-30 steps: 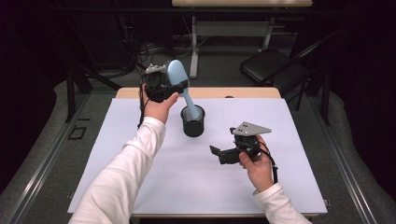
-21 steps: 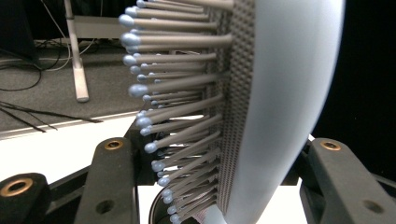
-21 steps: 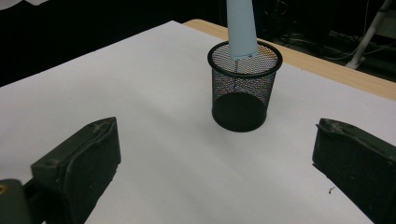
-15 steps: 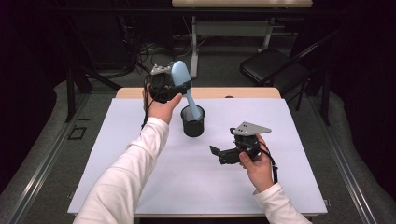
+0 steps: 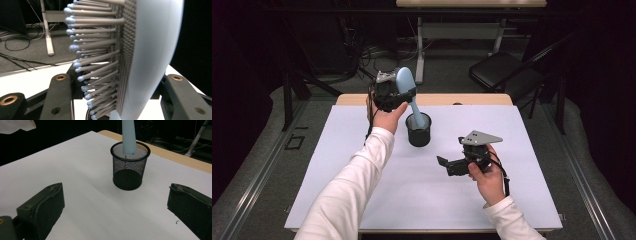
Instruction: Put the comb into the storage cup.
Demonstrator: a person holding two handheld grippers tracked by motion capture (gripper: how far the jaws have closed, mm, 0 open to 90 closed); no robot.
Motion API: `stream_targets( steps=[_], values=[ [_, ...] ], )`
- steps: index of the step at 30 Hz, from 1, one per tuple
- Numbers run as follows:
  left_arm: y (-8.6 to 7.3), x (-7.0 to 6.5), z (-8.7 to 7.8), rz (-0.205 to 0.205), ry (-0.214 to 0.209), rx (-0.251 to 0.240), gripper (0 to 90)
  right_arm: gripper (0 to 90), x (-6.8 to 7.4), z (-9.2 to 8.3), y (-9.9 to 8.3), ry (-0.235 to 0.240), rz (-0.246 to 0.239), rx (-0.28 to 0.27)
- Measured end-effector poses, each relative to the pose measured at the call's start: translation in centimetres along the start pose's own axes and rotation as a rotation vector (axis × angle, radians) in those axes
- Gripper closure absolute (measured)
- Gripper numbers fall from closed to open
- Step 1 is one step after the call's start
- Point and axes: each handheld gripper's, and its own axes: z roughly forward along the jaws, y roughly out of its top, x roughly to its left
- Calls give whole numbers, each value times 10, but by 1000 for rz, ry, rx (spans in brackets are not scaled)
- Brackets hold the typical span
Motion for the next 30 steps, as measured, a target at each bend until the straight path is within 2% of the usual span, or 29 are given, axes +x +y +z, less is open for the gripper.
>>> stream_targets(
  steps=[19, 30],
  values=[
    [-14, 1, 12, -5, 20, 13, 481, 12, -1, -1, 0, -3, 4, -1],
    [-19, -1, 18, 11, 34, 23, 481, 16, -2, -1, 0, -2, 2, -3]
  ],
)
